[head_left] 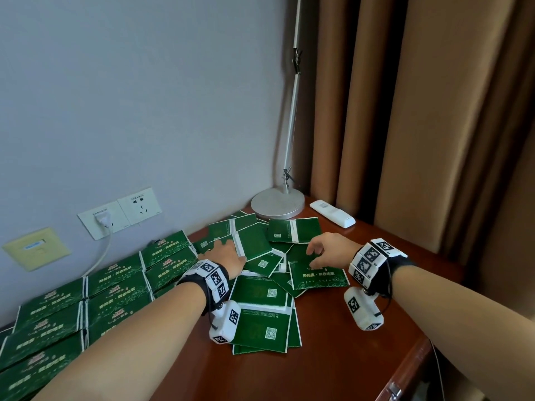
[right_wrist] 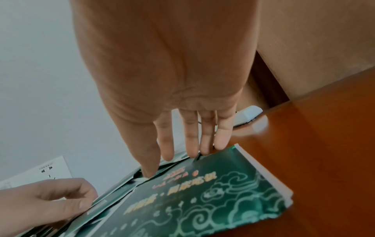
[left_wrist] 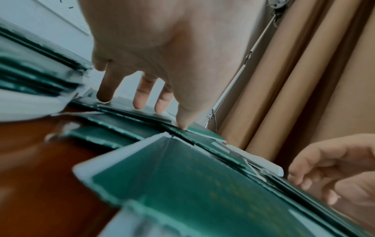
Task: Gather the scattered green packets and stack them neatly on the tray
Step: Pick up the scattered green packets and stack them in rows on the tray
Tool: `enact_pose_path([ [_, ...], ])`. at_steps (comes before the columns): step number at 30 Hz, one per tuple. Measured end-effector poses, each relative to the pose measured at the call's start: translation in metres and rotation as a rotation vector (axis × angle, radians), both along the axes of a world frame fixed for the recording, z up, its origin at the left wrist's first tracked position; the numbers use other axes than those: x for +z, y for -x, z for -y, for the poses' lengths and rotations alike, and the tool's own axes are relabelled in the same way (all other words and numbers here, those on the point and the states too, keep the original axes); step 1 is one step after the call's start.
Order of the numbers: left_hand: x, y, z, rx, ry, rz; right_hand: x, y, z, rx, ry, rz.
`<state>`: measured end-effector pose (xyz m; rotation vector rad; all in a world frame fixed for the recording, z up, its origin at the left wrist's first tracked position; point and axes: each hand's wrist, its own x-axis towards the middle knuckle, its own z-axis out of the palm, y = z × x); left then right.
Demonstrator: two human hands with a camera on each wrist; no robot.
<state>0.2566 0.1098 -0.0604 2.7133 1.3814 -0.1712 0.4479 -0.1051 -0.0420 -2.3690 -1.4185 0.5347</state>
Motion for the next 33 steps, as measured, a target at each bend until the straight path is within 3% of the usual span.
enact_pose_path([
  [12,0.010,0.002,0.007,0.001,0.034,-0.006,-0.004,0.001,0.002,-0.006,0.007,0.008],
  [33,0.030,0.013,0.012,-0.114,0.055,0.566,0.005,0.013,0.012,-0.013,0.029,0.019],
])
